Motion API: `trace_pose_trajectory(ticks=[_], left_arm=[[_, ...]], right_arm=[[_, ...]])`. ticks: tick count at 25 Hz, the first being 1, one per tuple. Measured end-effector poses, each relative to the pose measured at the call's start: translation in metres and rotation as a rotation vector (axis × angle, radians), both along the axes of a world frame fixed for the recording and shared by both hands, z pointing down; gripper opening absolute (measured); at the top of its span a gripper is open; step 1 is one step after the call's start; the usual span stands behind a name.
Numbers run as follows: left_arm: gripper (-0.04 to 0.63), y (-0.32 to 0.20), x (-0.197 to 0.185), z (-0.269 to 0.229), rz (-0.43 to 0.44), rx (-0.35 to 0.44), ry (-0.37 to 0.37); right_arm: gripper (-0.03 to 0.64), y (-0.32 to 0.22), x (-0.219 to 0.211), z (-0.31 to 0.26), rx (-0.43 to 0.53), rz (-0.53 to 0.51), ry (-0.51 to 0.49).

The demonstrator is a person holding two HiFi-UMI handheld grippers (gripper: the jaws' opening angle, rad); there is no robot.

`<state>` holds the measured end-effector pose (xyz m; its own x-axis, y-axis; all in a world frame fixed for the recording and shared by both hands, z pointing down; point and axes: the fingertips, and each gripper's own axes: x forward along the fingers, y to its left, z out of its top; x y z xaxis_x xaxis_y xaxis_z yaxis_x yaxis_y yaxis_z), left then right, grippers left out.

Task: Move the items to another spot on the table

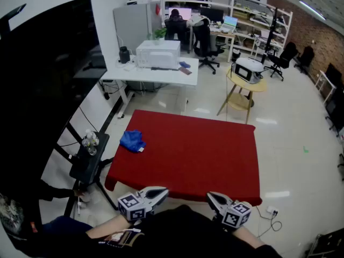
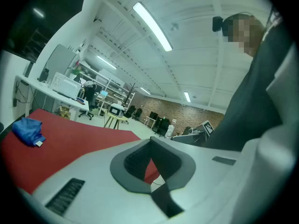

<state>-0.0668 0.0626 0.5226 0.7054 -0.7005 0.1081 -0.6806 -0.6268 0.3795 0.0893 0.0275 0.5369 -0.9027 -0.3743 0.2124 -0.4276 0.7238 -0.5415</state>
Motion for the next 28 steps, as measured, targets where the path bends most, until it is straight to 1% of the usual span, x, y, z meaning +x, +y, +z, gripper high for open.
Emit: trace_pose_trajectory(ticks=[4, 6, 8, 11, 13, 16, 19, 23, 25, 28], left_arm=[[0.003, -0.005, 0.022, -0.015, -0.014, 0.004, 0.013], [0.003, -0.009, 0.029, -0.013, -0.032, 0.006, 0.017], [0.003, -0.015, 0.034, -0.015, -0.054, 0.016, 0.0], [0.003, -0.027, 0.028, -0.02, -0.079, 0.039, -0.023], [0.003, -0.037, 0.014, -0.025, -0.086, 0.054, -0.031], [0.003, -0.052, -0.025, -0.029, -0.095, 0.088, -0.047], [0.003, -0.07, -0.088, -0.028, -0.119, 0.1, -0.045], [0.003, -0.086, -0.169, -0.015, -0.133, 0.06, -0.106], [0.003, -0.096, -0.206, -0.002, -0.159, 0.028, -0.128], [0.003, -0.116, -0.249, 0.02, -0.211, -0.027, -0.158]], right_arm=[[0.002, -0.009, 0.015, -0.023, 0.067, -0.006, 0.027], [0.002, -0.015, 0.024, -0.02, 0.068, -0.022, 0.025], [0.002, -0.022, 0.029, -0.018, 0.068, -0.042, 0.019], [0.002, -0.036, 0.019, -0.032, 0.111, -0.066, 0.034], [0.002, -0.045, 0.005, -0.035, 0.123, -0.077, 0.043], [0.002, -0.057, -0.03, -0.03, 0.126, -0.086, 0.052], [0.002, -0.075, -0.082, -0.015, 0.119, -0.088, 0.06], [0.002, -0.095, -0.16, -0.014, 0.137, -0.071, 0.079], [0.002, -0.103, -0.196, -0.012, 0.143, -0.08, 0.072], [0.003, -0.118, -0.244, -0.012, 0.19, -0.118, 0.072]])
